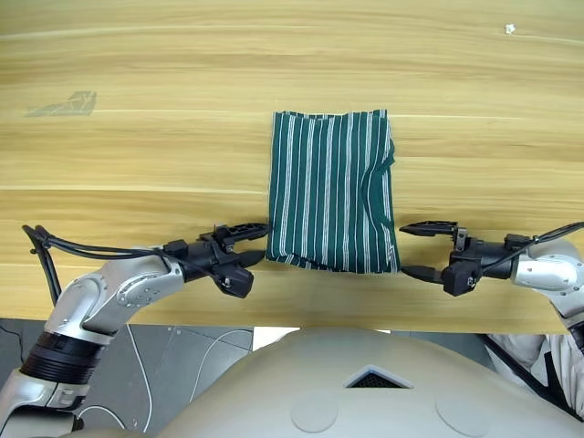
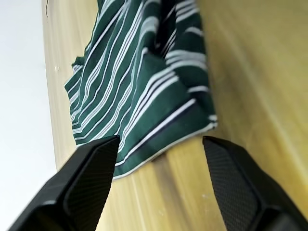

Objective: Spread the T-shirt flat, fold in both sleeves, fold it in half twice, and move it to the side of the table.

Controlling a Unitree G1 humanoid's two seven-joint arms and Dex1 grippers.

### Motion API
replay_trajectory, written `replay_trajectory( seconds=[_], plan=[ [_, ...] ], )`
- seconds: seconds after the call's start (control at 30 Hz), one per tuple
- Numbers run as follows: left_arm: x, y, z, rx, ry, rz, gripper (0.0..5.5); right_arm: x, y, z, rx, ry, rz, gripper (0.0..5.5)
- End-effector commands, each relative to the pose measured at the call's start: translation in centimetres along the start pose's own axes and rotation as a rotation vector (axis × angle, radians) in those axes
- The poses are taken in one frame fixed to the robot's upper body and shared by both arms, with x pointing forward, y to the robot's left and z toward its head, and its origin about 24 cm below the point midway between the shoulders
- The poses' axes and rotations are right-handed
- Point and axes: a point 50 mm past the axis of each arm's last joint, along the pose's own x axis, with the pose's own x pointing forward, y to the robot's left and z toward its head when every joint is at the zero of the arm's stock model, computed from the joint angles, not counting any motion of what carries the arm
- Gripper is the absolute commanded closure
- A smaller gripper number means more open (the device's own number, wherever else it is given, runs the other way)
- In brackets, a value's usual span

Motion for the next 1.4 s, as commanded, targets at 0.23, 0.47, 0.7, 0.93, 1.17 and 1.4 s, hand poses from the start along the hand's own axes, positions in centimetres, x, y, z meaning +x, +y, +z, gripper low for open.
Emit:
replay_trajectory(
  seconds=[0.23, 0.47, 0.7, 0.93, 1.17, 1.4],
  plan=[
    [1.3, -3.5, -0.5, 0.058, 0.021, -0.187, 2.79, 1.4, -0.2, 0.3, -0.016, -0.046, 0.008, 1.7],
    [1.5, -4.1, -0.6, 0.064, 0.021, -0.2, 4.1, 1.9, -0.3, 0.3, -0.029, -0.051, 0.006, 2.95],
    [1.4, -4.0, -0.1, 0.056, -0.003, -0.194, 5.31, 2.3, -0.3, 0.3, -0.021, -0.055, 0.017, 4.17],
    [1.4, -4.2, -0.2, 0.049, 0.003, -0.196, 5.44, 2.6, -0.2, 0.2, -0.015, -0.055, 0.024, 5.36],
    [-0.4, -4.1, 0.9, -0.165, -0.025, -0.14, 5.44, 1.7, -0.9, -0.6, 0.095, -0.012, -0.008, 5.49],
    [-4.4, -1.0, 1.4, -0.562, -0.028, -0.06, 5.44, -1.7, -1.8, 0.5, 0.503, -0.036, 0.038, 5.5]
  ],
)
